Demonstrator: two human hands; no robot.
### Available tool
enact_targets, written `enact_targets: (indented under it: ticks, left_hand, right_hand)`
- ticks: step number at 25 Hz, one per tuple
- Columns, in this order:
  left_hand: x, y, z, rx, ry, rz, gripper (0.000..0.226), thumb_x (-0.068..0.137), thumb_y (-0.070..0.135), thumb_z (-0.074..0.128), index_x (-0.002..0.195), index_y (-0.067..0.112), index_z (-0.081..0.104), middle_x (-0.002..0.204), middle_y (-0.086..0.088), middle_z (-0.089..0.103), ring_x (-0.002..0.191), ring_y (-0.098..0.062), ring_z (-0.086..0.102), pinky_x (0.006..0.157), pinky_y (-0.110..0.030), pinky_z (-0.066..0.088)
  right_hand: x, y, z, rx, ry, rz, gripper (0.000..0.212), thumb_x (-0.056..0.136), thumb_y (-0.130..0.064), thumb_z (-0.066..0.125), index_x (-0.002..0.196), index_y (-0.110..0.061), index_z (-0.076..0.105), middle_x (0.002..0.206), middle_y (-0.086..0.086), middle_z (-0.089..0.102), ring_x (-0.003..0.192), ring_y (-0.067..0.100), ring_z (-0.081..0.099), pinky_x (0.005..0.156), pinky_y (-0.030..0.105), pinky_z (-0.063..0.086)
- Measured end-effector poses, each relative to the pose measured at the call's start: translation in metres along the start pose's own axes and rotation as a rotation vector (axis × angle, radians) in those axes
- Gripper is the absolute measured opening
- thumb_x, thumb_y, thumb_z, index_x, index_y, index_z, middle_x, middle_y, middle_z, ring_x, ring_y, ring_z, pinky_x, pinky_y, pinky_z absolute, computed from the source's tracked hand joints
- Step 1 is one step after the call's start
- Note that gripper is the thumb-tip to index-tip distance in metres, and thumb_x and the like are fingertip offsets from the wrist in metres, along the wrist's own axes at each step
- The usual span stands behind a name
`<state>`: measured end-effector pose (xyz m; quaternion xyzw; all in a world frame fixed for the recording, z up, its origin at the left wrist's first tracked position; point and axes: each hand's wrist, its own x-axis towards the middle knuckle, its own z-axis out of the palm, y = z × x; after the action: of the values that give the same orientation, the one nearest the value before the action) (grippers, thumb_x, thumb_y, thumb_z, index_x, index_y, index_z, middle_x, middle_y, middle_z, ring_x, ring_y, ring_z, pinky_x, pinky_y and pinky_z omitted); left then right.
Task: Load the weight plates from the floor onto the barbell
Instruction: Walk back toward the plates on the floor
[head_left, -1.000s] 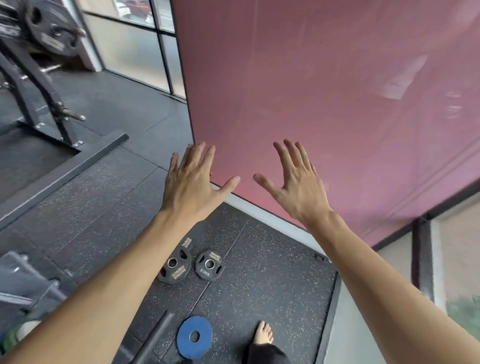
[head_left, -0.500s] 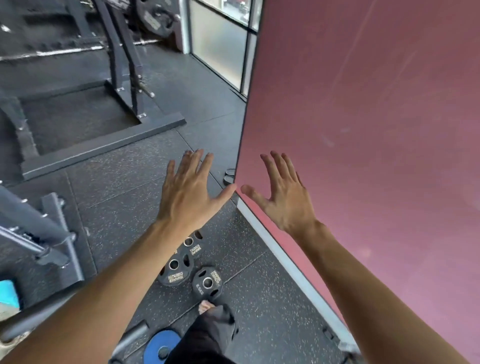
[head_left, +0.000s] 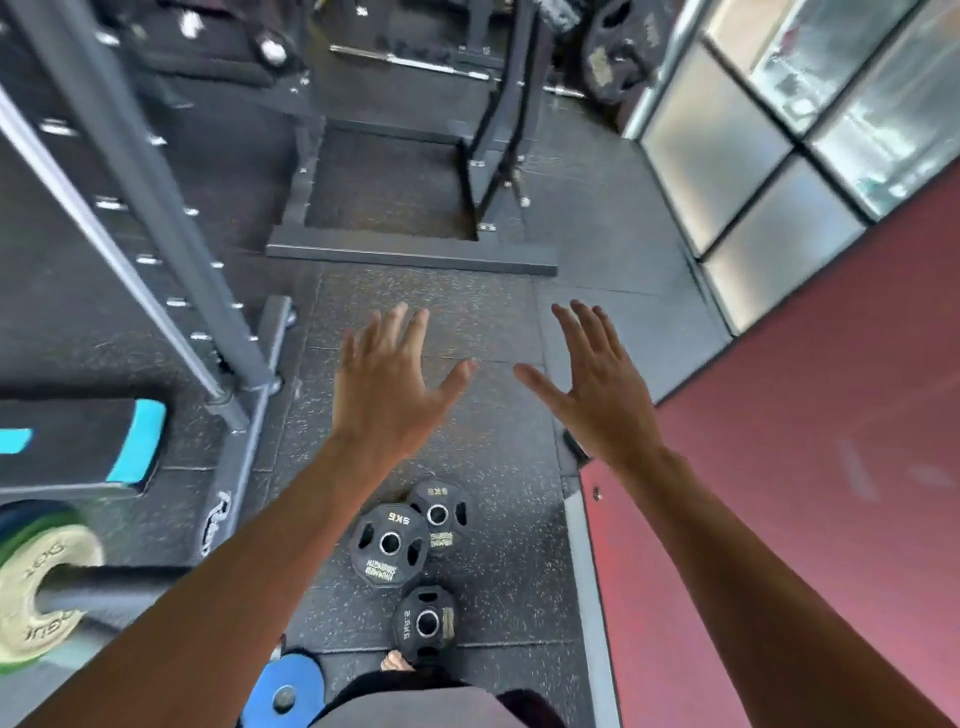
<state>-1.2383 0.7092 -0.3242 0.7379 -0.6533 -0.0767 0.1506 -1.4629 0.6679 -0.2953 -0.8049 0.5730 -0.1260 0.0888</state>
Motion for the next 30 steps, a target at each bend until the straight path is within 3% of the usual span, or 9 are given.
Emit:
enact_targets:
  ticks: [3, 10, 14, 16, 23, 30]
  left_hand:
    - [0.019, -0.032, -0.013, 0.042, 0.063, -0.174, 0.1, 0.085, 0.083, 0.008, 0.16, 0.018, 0.025, 0.167, -0.009, 0.024, 0.154, -0.028, 0.021, 0.124, -0.053, 0.018]
    - [0.053, -0.089, -0.006, 0.183, 0.199, -0.597, 0.091, 0.091, 0.081, 0.018, 0.147, 0.015, 0.044, 0.152, -0.008, 0.046, 0.141, -0.029, 0.042, 0.115, -0.056, 0.034]
    - [0.074, -0.079, 0.021, 0.155, 0.315, -0.911, 0.086, 0.088, 0.076, 0.033, 0.14, 0.01, 0.054, 0.146, -0.012, 0.053, 0.135, -0.033, 0.049, 0.112, -0.053, 0.038]
    - [0.081, -0.059, 0.031, 0.12, 0.301, -1.029, 0.088, 0.088, 0.076, 0.032, 0.145, 0.012, 0.05, 0.151, -0.012, 0.05, 0.139, -0.032, 0.046, 0.112, -0.054, 0.038]
    - [0.061, -0.007, 0.042, 0.039, 0.291, -1.476, 0.101, 0.084, 0.085, 0.011, 0.159, 0.02, 0.026, 0.166, -0.007, 0.026, 0.154, -0.025, 0.023, 0.125, -0.05, 0.02]
    - [-0.012, 0.039, 0.092, 0.004, 0.493, -1.863, 0.09, 0.088, 0.08, 0.024, 0.152, 0.019, 0.041, 0.155, -0.005, 0.043, 0.143, -0.024, 0.039, 0.117, -0.047, 0.032]
  right_hand:
    - [0.071, -0.031, 0.021, 0.034, -0.05, -0.202, 0.095, 0.087, -0.083, 0.026, 0.16, -0.023, 0.018, 0.169, 0.002, 0.014, 0.156, 0.021, 0.006, 0.122, 0.054, 0.023]
    - [0.225, -0.092, 0.089, 0.039, -0.242, -0.669, 0.097, 0.087, -0.084, 0.023, 0.161, -0.022, 0.011, 0.169, 0.004, 0.01, 0.156, 0.021, 0.003, 0.123, 0.054, 0.021]
    - [0.306, -0.117, 0.126, 0.08, -0.413, -0.966, 0.099, 0.085, -0.087, 0.023, 0.16, -0.024, 0.015, 0.168, 0.004, 0.016, 0.156, 0.022, 0.009, 0.122, 0.052, 0.026]
    - [0.328, -0.127, 0.128, 0.105, -0.468, -1.109, 0.095, 0.086, -0.083, 0.028, 0.159, -0.023, 0.018, 0.168, 0.006, 0.018, 0.155, 0.024, 0.012, 0.122, 0.05, 0.025]
    - [0.311, -0.178, 0.15, 0.105, -0.635, -1.561, 0.095, 0.086, -0.082, 0.026, 0.158, -0.019, 0.023, 0.167, 0.006, 0.019, 0.155, 0.026, 0.013, 0.122, 0.051, 0.025]
    - [0.203, -0.196, 0.186, 0.016, -0.768, -1.903, 0.096, 0.084, -0.082, 0.026, 0.158, -0.019, 0.028, 0.166, 0.004, 0.024, 0.155, 0.023, 0.014, 0.121, 0.053, 0.026]
